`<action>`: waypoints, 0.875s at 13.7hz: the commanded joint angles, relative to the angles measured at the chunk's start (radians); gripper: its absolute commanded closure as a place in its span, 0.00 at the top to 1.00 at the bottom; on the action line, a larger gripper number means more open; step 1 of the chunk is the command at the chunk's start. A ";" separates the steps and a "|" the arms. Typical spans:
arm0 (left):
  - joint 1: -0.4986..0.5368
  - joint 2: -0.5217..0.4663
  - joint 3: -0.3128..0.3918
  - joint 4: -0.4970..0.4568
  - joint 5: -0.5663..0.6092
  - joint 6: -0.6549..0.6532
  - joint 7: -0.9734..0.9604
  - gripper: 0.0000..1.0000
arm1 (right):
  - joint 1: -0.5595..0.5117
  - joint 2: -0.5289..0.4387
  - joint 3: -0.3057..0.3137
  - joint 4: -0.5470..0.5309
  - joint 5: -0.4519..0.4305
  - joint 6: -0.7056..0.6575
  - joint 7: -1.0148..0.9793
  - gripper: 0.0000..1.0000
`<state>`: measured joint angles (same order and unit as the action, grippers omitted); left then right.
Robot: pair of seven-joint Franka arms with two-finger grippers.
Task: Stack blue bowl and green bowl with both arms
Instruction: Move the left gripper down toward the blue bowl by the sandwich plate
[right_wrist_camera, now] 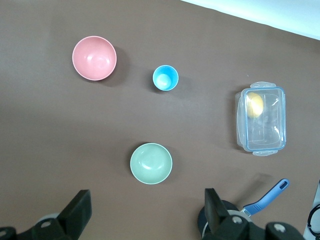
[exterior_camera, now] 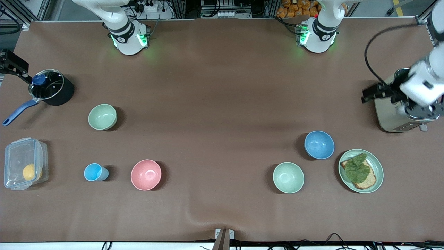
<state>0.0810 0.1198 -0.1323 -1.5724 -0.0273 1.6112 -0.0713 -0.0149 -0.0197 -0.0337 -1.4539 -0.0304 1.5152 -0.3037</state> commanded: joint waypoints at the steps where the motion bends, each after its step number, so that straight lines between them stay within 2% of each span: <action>1: 0.022 0.105 -0.004 0.005 -0.011 0.058 0.012 1.00 | -0.014 -0.011 0.009 -0.036 0.012 0.003 -0.002 1.00; 4: 0.006 0.161 -0.010 -0.092 -0.011 0.198 0.012 1.00 | -0.013 -0.012 0.009 -0.078 0.013 0.003 -0.002 1.00; 8: 0.005 0.205 -0.013 -0.254 -0.011 0.479 0.012 1.00 | -0.023 0.032 0.008 -0.082 0.009 0.008 -0.005 1.00; 11: 0.005 0.250 -0.012 -0.267 -0.011 0.522 0.013 1.00 | -0.042 0.090 0.008 -0.077 0.000 0.006 -0.003 1.00; 12: 0.005 0.267 -0.013 -0.270 -0.011 0.541 0.013 1.00 | -0.040 0.148 0.008 -0.076 -0.002 0.011 -0.008 1.00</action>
<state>0.0828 0.3731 -0.1425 -1.8328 -0.0273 2.1195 -0.0713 -0.0248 0.0529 -0.0395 -1.5407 -0.0309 1.5189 -0.3034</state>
